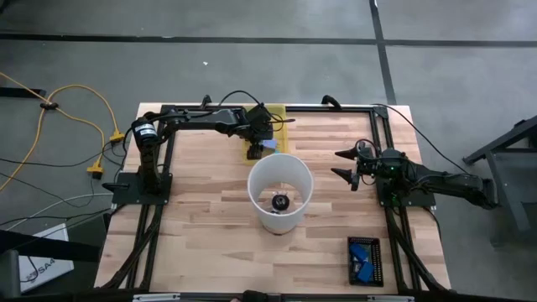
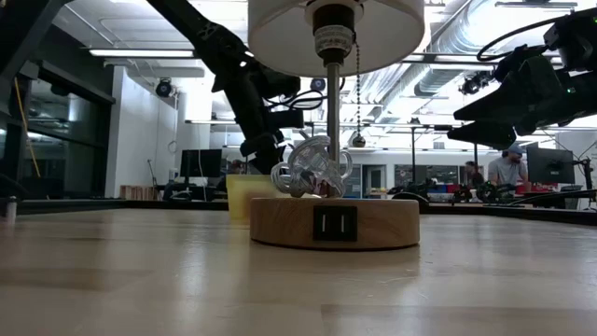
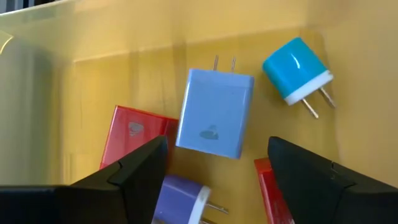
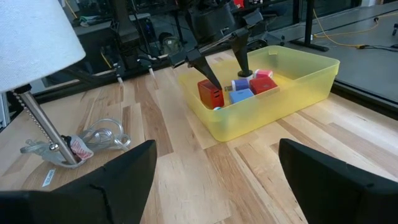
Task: Pick & Place Office items
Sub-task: Return to Home Position
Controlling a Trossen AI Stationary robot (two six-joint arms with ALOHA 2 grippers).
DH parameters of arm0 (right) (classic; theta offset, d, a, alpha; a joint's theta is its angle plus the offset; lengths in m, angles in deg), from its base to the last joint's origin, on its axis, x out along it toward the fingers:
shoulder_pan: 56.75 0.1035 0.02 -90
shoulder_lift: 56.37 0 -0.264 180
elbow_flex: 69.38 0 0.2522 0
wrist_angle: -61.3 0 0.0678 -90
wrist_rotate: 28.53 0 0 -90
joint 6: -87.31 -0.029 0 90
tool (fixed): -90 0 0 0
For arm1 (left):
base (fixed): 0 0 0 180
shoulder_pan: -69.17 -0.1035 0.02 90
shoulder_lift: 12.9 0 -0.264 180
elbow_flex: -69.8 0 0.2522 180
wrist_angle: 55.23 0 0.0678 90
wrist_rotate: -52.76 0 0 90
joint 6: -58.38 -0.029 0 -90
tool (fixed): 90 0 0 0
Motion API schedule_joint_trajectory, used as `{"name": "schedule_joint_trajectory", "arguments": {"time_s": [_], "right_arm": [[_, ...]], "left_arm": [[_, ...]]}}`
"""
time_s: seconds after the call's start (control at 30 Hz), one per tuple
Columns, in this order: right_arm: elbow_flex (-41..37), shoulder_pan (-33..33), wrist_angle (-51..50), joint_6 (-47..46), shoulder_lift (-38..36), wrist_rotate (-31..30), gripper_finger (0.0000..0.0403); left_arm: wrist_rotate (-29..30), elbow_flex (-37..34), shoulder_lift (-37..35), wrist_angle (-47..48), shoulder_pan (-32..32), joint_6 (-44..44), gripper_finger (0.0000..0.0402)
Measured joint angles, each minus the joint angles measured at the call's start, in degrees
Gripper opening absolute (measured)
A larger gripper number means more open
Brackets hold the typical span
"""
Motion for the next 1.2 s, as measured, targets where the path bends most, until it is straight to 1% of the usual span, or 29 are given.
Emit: {"name": "schedule_joint_trajectory", "arguments": {"time_s": [0.8,0.97,1.2], "right_arm": [[0.0,0.0,0.0,0.0,0.0,0.0,0.0325],[0.0,0.0,0.0,0.0,0.0,0.0,0.0325],[0.0,0.0,0.0,0.0,0.0,0.0,0.0325]], "left_arm": [[0.2,0.0,-0.3,0.2,0.0,0.5,0.0273],[0.2,0.0,-3.0,0.6,0.0,0.5,0.0273],[0.2,0.0,-8.8,6.5,-0.5,1.6,0.0273]]}}
